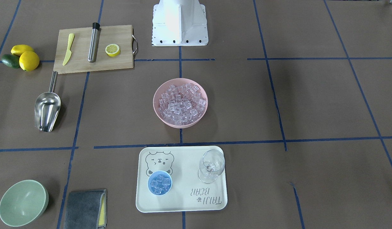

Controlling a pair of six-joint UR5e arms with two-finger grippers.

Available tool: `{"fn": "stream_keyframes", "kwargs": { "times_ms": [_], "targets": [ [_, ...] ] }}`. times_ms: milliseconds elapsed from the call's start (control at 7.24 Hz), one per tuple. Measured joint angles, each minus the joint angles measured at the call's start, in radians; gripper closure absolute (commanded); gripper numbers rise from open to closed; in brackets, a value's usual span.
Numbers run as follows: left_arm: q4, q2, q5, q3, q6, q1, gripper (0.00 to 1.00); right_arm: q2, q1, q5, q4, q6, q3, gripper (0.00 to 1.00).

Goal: Put ice in cup with scoop

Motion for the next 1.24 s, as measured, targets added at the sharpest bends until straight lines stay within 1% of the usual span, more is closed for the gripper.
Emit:
{"fn": "stream_keyframes", "kwargs": {
  "times_ms": [967,1243],
  "targets": [
    [-0.001,0.007,0.011,-0.002,-0.009,0.002,0.0,0.009,0.0,-0.006,0.002,-0.002,-0.016,0.0],
    [-0.004,0.007,0.01,-0.002,-0.078,0.002,0.0,0.01,0.003,-0.006,0.001,-0.002,-0.016,0.0]
  ]
}}
